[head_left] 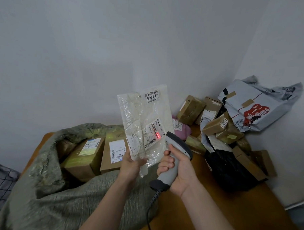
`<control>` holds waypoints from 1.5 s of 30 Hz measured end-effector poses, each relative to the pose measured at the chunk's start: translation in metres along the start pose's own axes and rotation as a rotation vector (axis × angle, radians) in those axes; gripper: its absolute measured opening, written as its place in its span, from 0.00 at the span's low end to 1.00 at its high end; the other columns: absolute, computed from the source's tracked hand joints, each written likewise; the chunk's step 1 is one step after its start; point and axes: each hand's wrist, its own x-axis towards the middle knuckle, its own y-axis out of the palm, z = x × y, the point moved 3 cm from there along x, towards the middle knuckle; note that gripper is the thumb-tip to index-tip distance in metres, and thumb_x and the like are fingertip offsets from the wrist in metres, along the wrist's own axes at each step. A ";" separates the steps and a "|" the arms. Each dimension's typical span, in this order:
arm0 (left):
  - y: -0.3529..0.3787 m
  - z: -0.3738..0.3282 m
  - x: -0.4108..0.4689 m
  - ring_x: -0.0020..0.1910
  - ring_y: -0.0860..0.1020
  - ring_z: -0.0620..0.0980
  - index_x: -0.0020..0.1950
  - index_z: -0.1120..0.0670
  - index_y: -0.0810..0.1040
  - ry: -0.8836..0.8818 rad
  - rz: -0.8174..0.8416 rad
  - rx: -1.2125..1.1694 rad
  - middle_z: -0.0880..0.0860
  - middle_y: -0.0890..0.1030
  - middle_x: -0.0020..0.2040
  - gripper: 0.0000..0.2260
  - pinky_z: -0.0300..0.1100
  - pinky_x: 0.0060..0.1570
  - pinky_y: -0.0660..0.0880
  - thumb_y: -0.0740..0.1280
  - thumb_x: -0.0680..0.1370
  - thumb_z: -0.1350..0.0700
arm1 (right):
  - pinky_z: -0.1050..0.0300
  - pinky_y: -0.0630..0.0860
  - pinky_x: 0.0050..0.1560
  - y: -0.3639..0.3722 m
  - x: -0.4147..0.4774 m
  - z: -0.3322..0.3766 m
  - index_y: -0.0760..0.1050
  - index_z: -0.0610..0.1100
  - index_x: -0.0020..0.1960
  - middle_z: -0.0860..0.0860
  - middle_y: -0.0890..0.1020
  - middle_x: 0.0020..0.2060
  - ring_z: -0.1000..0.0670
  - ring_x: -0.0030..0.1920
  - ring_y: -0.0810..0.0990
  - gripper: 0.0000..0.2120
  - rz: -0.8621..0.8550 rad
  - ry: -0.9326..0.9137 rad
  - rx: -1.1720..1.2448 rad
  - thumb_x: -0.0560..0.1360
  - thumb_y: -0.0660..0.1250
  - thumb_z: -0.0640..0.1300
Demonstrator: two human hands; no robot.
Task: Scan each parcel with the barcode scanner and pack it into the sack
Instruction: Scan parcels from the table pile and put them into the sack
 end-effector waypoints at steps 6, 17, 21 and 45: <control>-0.010 -0.017 0.000 0.59 0.83 0.55 0.70 0.49 0.76 0.048 -0.039 0.041 0.52 0.83 0.62 0.24 0.59 0.57 0.82 0.72 0.77 0.67 | 0.61 0.71 0.28 -0.012 0.000 0.008 0.81 0.42 0.43 0.51 0.74 0.28 0.54 0.26 0.71 0.08 -0.164 -0.125 -0.563 0.77 0.74 0.45; -0.021 -0.049 -0.001 0.58 0.82 0.53 0.66 0.44 0.75 0.099 -0.091 0.123 0.49 0.81 0.62 0.19 0.46 0.43 0.84 0.70 0.80 0.64 | 0.59 0.70 0.31 -0.008 0.013 -0.013 0.79 0.43 0.54 0.53 0.74 0.27 0.54 0.29 0.72 0.08 -0.097 -0.370 -1.045 0.78 0.74 0.45; -0.024 -0.044 -0.004 0.55 0.83 0.48 0.62 0.40 0.74 0.092 -0.084 0.078 0.46 0.81 0.59 0.20 0.38 0.39 0.82 0.69 0.81 0.66 | 0.58 0.71 0.30 -0.005 0.018 -0.016 0.79 0.43 0.47 0.50 0.74 0.27 0.52 0.27 0.72 0.07 -0.133 -0.291 -0.898 0.78 0.74 0.46; -0.160 -0.027 0.037 0.60 0.79 0.58 0.78 0.47 0.68 -0.231 -0.188 0.715 0.55 0.76 0.71 0.32 0.53 0.58 0.79 0.72 0.75 0.51 | 0.53 0.82 0.45 -0.004 0.094 -0.062 0.79 0.48 0.60 0.46 0.84 0.56 0.43 0.57 0.82 0.15 -0.312 -0.214 -0.774 0.75 0.77 0.43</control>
